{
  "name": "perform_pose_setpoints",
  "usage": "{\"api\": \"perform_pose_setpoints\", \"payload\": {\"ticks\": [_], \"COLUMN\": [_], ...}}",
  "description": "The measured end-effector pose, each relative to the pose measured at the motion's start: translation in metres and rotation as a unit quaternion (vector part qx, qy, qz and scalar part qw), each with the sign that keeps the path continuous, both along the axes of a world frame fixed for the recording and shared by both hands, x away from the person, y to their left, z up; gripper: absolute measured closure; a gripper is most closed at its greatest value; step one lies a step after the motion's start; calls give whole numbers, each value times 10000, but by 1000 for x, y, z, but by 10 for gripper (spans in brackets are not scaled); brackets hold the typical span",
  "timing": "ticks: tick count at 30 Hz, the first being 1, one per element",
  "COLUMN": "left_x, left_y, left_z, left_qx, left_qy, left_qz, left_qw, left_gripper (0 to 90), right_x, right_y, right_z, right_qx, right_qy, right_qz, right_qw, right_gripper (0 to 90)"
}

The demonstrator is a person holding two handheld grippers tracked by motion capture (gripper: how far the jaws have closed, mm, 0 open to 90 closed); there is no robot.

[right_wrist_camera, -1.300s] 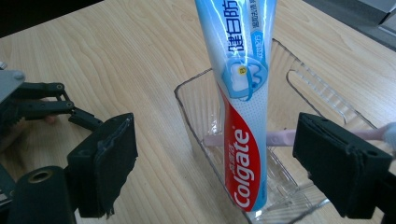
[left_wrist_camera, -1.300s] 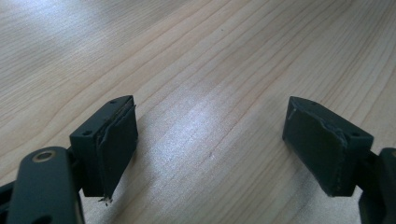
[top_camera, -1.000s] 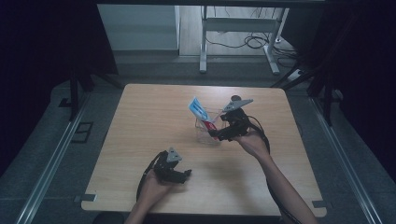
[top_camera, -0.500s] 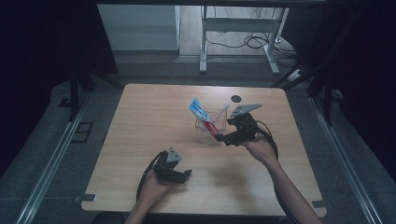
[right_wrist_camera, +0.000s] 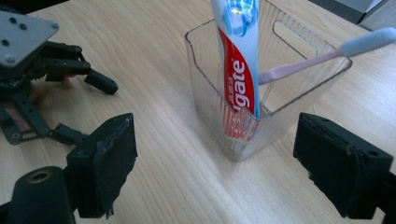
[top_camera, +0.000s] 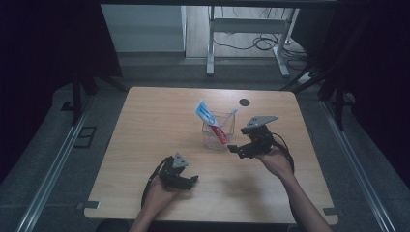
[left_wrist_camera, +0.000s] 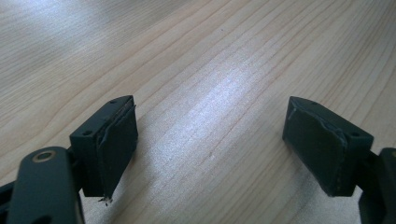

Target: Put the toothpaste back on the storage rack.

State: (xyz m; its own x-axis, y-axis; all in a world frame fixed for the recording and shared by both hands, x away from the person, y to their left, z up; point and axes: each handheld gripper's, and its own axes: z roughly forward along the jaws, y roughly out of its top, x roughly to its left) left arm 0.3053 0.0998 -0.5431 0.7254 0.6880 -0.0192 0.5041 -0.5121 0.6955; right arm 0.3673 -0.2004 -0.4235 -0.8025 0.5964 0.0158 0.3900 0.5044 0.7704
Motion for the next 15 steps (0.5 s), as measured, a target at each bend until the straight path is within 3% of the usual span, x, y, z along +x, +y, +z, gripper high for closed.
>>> {"api": "perform_pose_setpoints", "payload": {"ticks": [15], "left_x": [0], "left_y": [0], "left_z": [0], "left_qx": [15], "left_qy": [6], "left_qz": [-12], "left_qw": [10000], "left_gripper": [181], "right_x": [-16], "right_y": [-23], "right_z": [-10], "right_qx": [-42], "right_qy": [-1], "right_qz": [-161], "right_qw": [9999], "right_gripper": [133]}}
